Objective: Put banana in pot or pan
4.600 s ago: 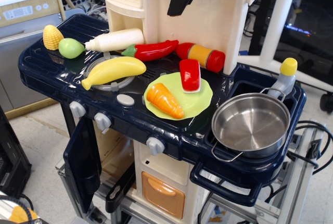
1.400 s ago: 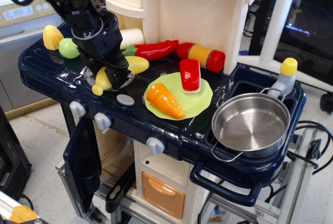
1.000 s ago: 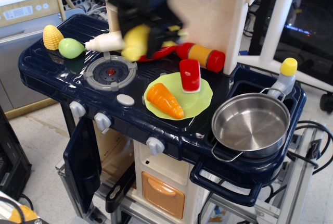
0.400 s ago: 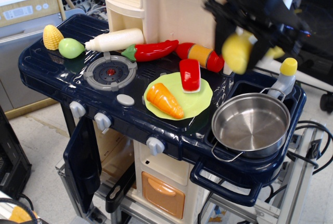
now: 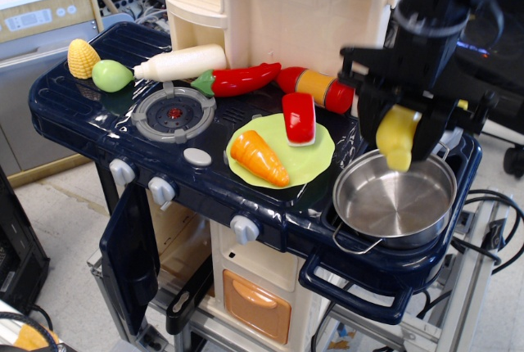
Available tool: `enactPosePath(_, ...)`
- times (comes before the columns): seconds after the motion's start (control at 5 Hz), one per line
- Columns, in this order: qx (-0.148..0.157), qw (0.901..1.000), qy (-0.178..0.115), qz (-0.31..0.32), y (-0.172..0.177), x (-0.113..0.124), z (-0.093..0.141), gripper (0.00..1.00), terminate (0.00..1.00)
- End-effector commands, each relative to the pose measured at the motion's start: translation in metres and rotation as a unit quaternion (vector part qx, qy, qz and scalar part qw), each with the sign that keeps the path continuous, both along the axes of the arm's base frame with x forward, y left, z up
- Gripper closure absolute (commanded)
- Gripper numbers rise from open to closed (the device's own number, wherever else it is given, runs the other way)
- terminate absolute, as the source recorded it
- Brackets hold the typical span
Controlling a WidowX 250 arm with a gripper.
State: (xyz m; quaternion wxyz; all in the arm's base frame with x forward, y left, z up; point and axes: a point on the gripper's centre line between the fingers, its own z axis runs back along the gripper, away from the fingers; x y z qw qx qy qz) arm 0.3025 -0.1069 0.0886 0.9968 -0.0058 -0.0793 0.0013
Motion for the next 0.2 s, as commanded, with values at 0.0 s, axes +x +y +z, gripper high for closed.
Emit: enactPosePath(0.0,-0.019,0.9991,-0.035,0.014,0.0013,0.012,0.0071,0.0,1.0)
